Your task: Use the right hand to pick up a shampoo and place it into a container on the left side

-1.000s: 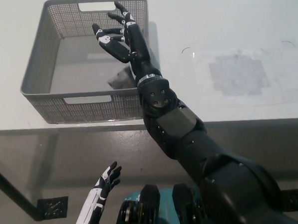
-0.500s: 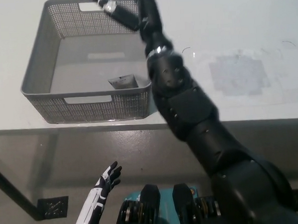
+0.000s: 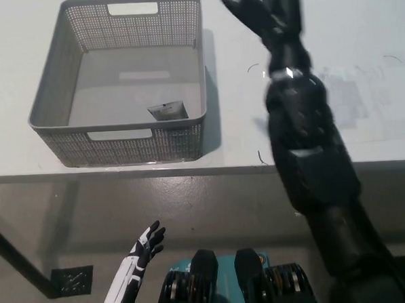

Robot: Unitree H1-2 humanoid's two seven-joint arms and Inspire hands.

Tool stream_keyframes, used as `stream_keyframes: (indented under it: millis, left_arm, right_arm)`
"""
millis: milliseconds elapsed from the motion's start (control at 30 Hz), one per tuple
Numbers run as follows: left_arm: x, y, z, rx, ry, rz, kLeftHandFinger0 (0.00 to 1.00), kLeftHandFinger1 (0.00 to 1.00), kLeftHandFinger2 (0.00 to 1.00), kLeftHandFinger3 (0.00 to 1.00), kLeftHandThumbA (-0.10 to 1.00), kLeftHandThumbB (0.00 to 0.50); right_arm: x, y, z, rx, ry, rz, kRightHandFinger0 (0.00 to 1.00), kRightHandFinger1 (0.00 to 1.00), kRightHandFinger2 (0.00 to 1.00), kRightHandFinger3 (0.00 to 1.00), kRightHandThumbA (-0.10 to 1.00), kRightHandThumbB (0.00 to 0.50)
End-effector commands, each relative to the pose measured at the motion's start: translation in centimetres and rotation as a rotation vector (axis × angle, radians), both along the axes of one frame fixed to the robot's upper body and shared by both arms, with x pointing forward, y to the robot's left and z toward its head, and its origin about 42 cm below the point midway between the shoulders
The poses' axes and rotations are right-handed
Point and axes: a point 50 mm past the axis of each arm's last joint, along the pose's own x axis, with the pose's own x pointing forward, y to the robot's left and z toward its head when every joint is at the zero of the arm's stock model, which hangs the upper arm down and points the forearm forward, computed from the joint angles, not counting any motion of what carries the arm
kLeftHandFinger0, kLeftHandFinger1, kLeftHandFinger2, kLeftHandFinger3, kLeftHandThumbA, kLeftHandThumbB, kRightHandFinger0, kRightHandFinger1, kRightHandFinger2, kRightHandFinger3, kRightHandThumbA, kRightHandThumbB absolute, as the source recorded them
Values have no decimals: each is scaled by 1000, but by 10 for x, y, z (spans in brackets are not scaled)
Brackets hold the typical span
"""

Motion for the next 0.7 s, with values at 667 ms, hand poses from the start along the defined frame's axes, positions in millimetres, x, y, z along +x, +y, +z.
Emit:
stream_keyframes:
  millis: [667]
  left_arm:
    - [13,9,22,53,-104,-18,1000,1000,1000,1000,1000,77]
  right_arm:
    - [-201,-96,-243,-57,436,86,1000,1000,1000,1000,876,171]
